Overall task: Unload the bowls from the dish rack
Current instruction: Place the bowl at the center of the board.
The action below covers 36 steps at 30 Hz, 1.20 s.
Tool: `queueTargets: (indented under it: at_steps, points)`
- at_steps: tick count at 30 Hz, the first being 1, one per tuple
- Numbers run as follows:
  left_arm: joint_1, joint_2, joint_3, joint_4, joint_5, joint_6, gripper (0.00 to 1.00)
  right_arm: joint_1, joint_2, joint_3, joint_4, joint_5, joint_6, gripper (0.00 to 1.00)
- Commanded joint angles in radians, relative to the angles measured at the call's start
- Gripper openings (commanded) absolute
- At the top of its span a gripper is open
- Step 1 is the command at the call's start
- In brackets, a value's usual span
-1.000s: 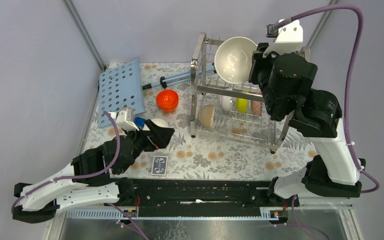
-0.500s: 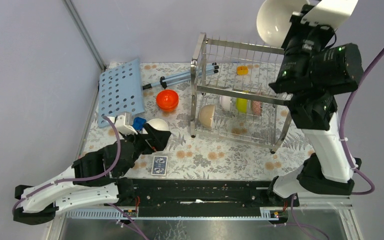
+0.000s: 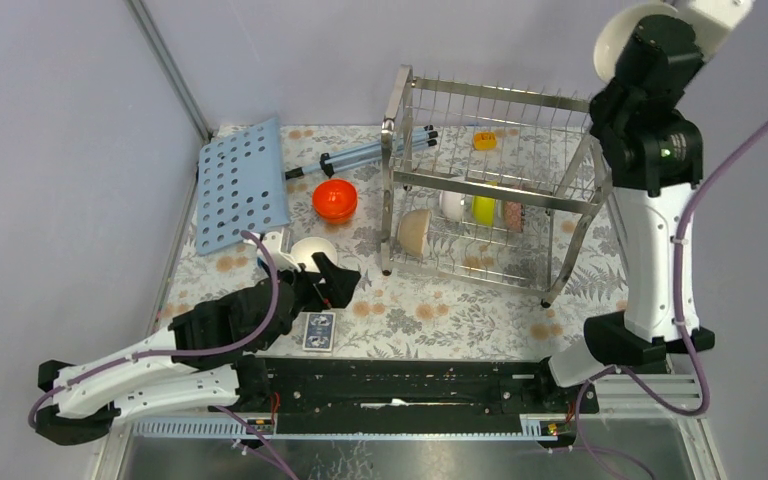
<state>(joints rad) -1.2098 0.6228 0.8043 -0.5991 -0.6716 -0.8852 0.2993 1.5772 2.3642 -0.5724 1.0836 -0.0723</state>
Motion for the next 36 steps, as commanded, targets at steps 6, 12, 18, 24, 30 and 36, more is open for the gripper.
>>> queueTargets:
  at_steps: [6, 12, 18, 24, 30, 36]
  points:
    - [0.001, -0.058, -0.018, 0.064, -0.009, 0.054, 0.99, -0.371, -0.262, -0.262, -0.131, -0.242, 0.491, 0.00]
    - [0.001, -0.097, -0.052, 0.062, -0.010, 0.037, 0.99, -0.470, -0.328, -0.444, -0.131, -0.268, 0.570, 0.00]
    - [0.001, -0.107, -0.083, 0.079, 0.007, 0.017, 0.99, -0.627, -0.410, -0.744, -0.146, -0.443, 0.768, 0.00]
    - [0.001, -0.113, -0.116, 0.085, 0.018, -0.001, 0.99, -0.710, -0.484, -1.055, -0.070, -0.542, 0.875, 0.00]
    - [0.001, -0.104, -0.150, 0.104, 0.030, -0.025, 0.99, -0.739, -0.464, -1.277, 0.036, -0.627, 0.904, 0.00]
    - [0.001, -0.080, -0.159, 0.117, 0.022, -0.027, 0.99, -0.750, -0.409, -1.431, 0.198, -0.721, 0.900, 0.00]
